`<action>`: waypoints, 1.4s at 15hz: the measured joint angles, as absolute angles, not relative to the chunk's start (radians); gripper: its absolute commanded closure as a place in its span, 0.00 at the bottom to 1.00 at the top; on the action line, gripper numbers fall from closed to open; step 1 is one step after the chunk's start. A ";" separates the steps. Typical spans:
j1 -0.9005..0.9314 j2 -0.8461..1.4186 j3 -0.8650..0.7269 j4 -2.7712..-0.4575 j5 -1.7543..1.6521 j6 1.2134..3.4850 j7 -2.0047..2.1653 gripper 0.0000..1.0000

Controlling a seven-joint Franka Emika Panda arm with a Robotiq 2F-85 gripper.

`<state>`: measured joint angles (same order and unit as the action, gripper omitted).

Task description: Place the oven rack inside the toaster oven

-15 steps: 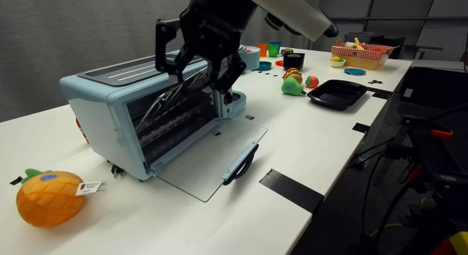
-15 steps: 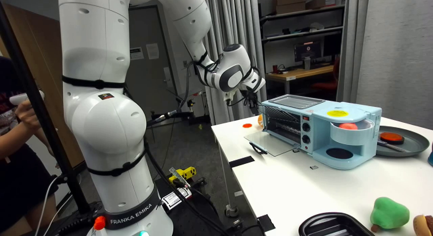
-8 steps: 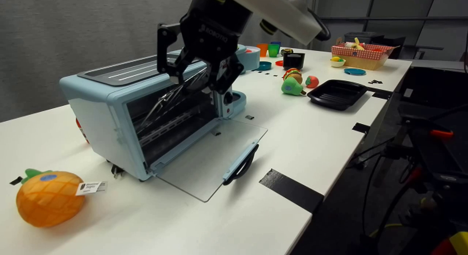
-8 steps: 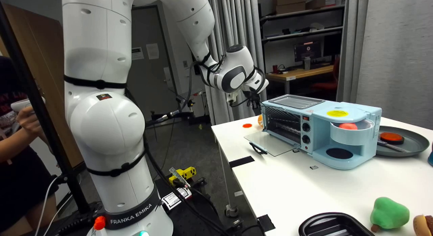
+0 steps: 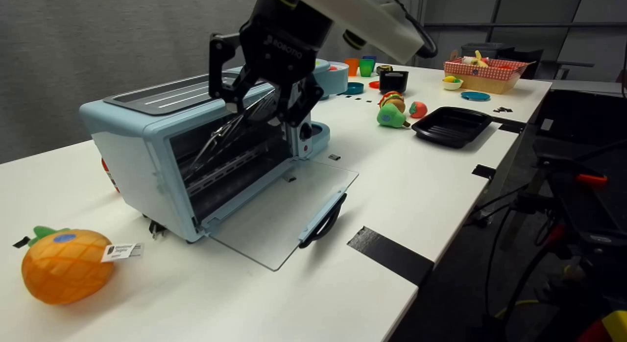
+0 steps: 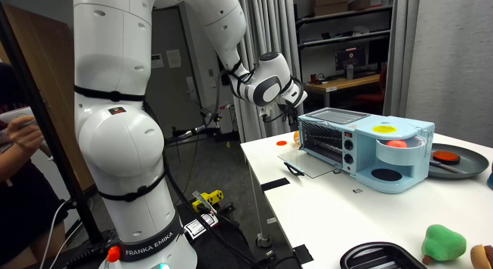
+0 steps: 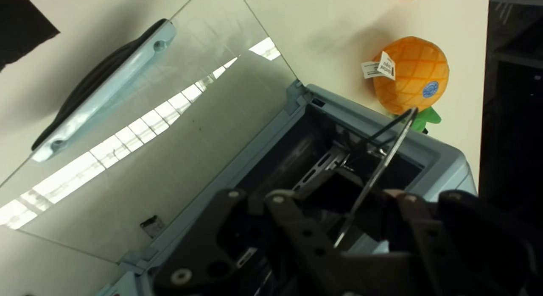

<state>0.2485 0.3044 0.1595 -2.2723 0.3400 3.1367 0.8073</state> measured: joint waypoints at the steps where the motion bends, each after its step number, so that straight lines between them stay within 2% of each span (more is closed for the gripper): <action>1: 0.246 0.304 0.163 -2.273 0.344 3.146 0.806 0.98; 12: 0.231 0.277 0.205 -2.317 0.363 3.258 0.806 0.98; 15: 0.159 0.285 0.295 -2.317 0.362 3.276 0.806 0.98; 21: -0.106 0.371 0.542 -2.292 0.329 3.280 0.790 0.98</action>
